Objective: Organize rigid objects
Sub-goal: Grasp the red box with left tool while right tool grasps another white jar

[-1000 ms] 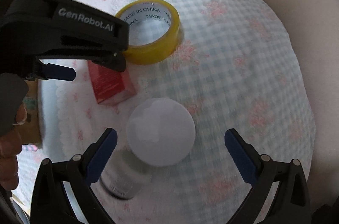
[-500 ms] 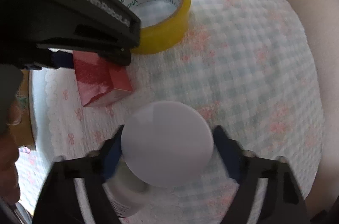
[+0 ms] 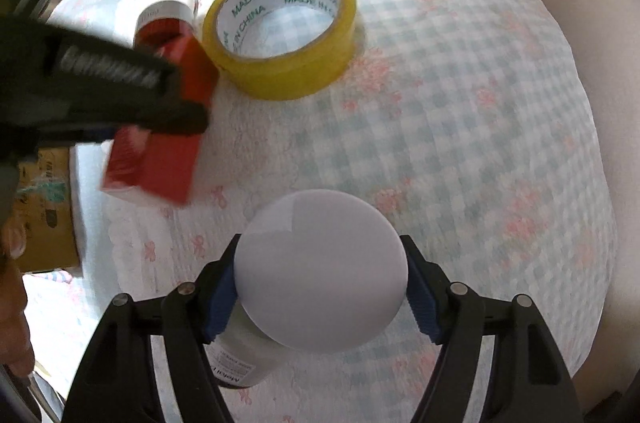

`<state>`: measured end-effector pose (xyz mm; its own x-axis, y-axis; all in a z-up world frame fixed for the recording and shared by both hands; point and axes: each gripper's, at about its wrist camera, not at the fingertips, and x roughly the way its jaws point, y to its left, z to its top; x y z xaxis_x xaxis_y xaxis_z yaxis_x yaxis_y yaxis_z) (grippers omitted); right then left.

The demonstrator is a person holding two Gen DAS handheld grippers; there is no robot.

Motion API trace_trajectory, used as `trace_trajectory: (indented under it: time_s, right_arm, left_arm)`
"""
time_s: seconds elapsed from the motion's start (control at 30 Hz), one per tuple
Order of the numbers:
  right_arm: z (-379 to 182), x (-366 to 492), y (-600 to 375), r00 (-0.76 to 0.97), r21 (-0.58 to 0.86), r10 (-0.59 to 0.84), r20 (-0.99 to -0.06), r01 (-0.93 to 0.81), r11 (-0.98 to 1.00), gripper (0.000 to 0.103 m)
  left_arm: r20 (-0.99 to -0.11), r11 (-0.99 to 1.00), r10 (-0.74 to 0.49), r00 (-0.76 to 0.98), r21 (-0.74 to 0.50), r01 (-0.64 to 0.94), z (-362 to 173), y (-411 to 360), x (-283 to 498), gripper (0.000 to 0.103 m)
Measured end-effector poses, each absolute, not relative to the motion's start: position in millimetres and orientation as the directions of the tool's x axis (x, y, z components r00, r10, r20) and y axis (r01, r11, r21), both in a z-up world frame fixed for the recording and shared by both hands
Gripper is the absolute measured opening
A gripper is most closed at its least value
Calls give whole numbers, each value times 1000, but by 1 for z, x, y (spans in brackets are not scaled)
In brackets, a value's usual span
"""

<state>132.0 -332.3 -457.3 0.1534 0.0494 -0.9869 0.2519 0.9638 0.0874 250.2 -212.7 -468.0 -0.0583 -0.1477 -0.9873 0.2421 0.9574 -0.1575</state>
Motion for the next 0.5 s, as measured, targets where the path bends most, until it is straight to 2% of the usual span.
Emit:
trace_trajectory:
  time_s: [0.23, 0.5]
  right_arm:
    - [-427, 129, -341, 212, 106, 53, -976, 248, 963, 68]
    - [-354, 123, -333, 310, 134, 59, -949, 225, 965, 68]
  left_arm:
    - [-984, 960, -176, -3, -173, 222, -431, -174, 233, 38]
    - [-957, 954, -248, 150, -214, 212, -327, -138, 209, 38]
